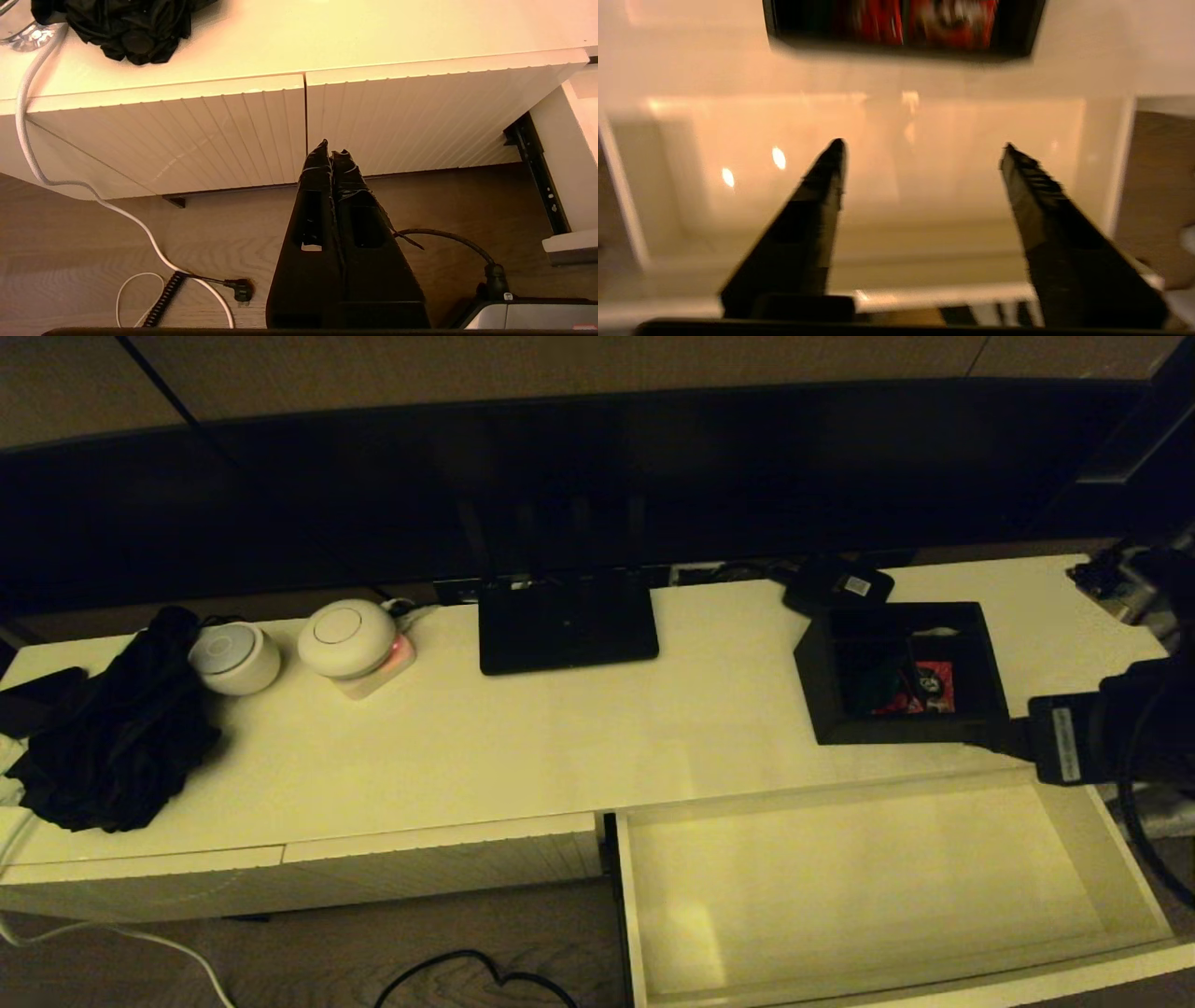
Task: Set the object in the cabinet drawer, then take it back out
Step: Put the storage box in the drawer
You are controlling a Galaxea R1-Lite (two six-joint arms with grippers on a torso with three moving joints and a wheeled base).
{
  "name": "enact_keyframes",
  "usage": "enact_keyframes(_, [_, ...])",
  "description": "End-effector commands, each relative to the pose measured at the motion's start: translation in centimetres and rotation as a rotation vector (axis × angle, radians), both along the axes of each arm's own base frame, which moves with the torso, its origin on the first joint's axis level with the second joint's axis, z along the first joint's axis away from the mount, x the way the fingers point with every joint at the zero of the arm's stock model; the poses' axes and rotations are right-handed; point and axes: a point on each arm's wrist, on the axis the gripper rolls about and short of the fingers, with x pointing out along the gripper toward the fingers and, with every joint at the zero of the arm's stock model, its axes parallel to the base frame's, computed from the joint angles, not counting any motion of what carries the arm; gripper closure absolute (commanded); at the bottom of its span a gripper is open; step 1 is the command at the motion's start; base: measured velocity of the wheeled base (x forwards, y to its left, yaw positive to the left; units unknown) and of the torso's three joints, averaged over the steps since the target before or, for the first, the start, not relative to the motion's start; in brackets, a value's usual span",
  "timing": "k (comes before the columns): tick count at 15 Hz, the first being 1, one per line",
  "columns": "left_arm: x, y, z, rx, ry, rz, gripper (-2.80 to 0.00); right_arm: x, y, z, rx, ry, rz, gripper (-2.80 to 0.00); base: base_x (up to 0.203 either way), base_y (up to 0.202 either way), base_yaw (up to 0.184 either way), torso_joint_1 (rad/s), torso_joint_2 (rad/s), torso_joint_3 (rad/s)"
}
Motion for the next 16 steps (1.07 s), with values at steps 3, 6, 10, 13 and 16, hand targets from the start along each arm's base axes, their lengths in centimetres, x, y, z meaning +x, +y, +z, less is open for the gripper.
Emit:
enact_keyframes(3, [0.0,0.0,-0.1,0.0,0.003,0.001,0.0,5.9,0.5,-1.5,0.048,0.069,-0.119,-2.8,0.0,0.0,0.0,0.0,0.0,0.0])
enact_keyframes(6, [0.0,0.0,-0.1,0.0,0.003,0.001,0.0,7.7,0.1,-2.1,0.053,0.09,-0.162,-2.8,0.0,0.0,0.0,0.0,0.0,0.0])
enact_keyframes(10, [0.0,0.0,-0.1,0.0,0.003,0.0,0.0,9.1,-0.9,-2.5,0.056,0.087,-0.21,-2.8,0.0,0.0,0.0,0.0,0.0,0.0])
enact_keyframes(13, [0.0,0.0,-0.1,0.0,0.003,0.001,0.0,9.9,-0.8,-1.9,0.091,0.06,-0.231,-2.8,0.0,0.0,0.0,0.0,0.0,0.0])
enact_keyframes(16, [0.0,0.0,-0.1,0.0,0.003,0.001,0.0,10.7,-0.6,-1.9,0.12,0.05,-0.243,-2.8,0.0,0.0,0.0,0.0,0.0,0.0])
